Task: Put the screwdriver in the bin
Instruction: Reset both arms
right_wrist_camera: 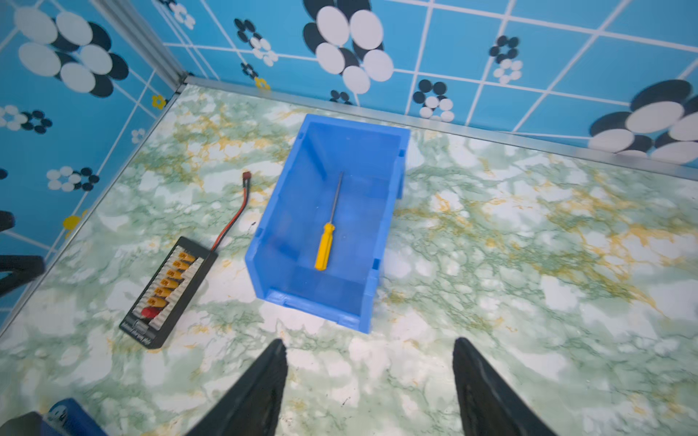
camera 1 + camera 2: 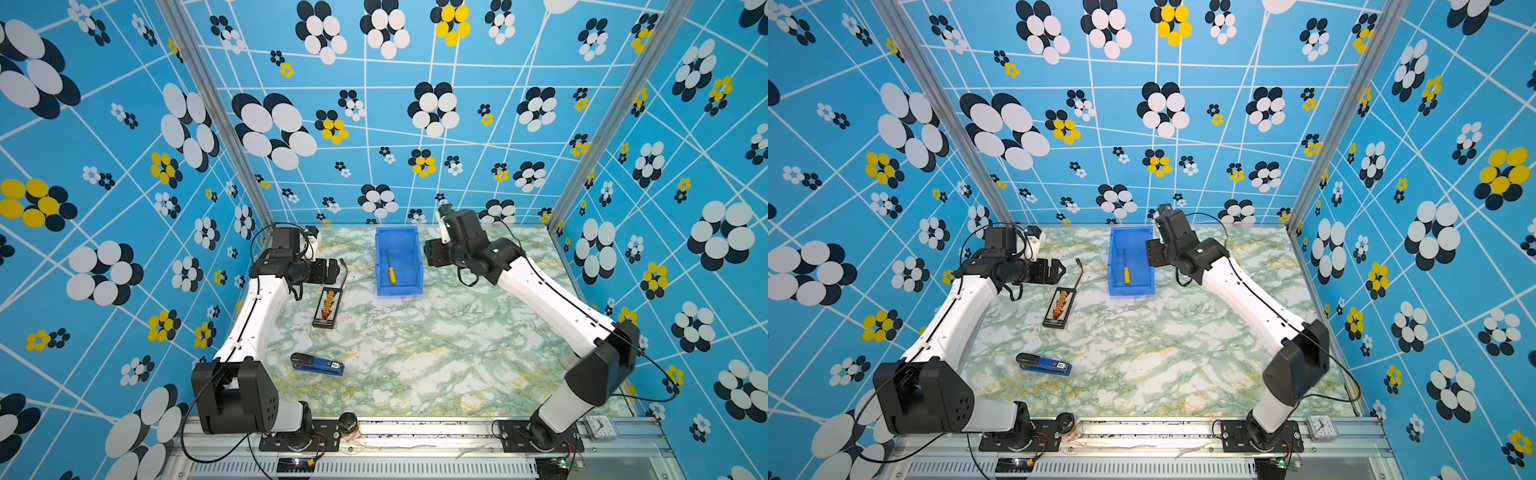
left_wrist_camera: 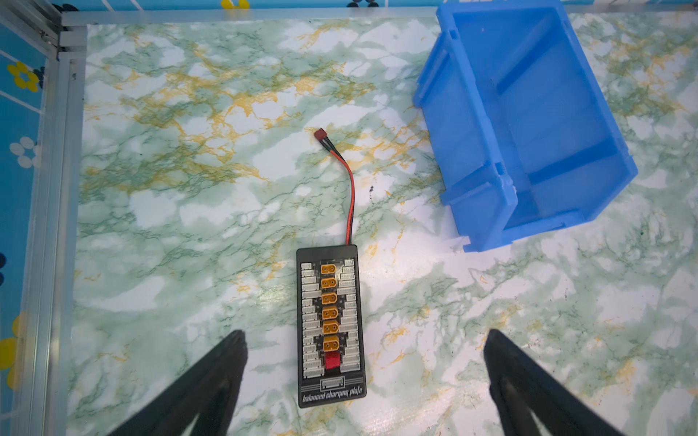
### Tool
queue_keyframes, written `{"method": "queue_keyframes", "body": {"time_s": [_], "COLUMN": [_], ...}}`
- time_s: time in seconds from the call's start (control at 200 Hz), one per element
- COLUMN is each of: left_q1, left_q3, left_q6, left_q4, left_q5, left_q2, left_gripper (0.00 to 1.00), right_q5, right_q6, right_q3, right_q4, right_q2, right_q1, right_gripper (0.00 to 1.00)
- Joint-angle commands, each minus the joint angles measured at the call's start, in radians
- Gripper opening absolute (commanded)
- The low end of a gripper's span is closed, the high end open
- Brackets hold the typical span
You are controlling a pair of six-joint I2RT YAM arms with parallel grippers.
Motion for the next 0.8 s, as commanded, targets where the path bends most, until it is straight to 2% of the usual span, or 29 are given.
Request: {"method": "queue_keyframes", "body": {"time_s": [0.0,0.165,0.27,0.375,0.41,0.45,0.485,0.51,0.575,0.655,0.795], "left_q1": [0.016,0.039,0.058,0.082,0.093,0.1,0.105,0.107,0.115,0.124,0.124], "left_q3": [0.065,0.083,0.079,0.064,0.054,0.036,0.019,0.005,-0.033,-0.107,-0.342], "left_q6": [-0.061,-0.124,-0.157,-0.192,-0.201,-0.2,-0.19,-0.183,-0.177,-0.193,-0.238], "left_q4": [0.036,0.04,0.048,0.072,0.09,0.113,0.135,0.148,0.185,0.246,0.524], "left_q5": [-0.006,0.025,0.048,0.023,0.015,-0.002,-0.026,-0.049,-0.087,-0.107,-0.12], "left_q2": [0.039,0.09,0.112,0.128,0.129,0.129,0.126,0.124,0.117,0.105,0.067], "left_gripper": [0.99,0.99,0.99,0.99,0.99,0.99,0.99,0.99,0.99,0.99,0.99], "right_q5": [0.027,0.061,0.101,0.122,0.136,0.157,0.173,0.19,0.244,0.244,0.259], "right_q6": [0.033,0.005,0.003,0.001,-0.005,-0.038,-0.088,-0.106,-0.141,-0.205,-0.255], "right_q3": [-0.164,-0.353,-0.407,-0.46,-0.479,-0.502,-0.52,-0.529,-0.536,-0.533,-0.631], "right_q4": [0.091,0.13,0.134,0.205,0.244,0.291,0.329,0.357,0.399,0.437,0.639], "right_q2": [-0.074,-0.189,-0.211,-0.218,-0.216,-0.211,-0.204,-0.198,-0.171,-0.133,-0.108], "right_q1": [-0.087,-0.167,-0.199,-0.225,-0.231,-0.236,-0.237,-0.236,-0.239,-0.252,-0.311], "right_gripper": [0.73,0.73,0.77,0.79,0.84,0.85,0.95,0.99,0.99,0.99,0.99]}}
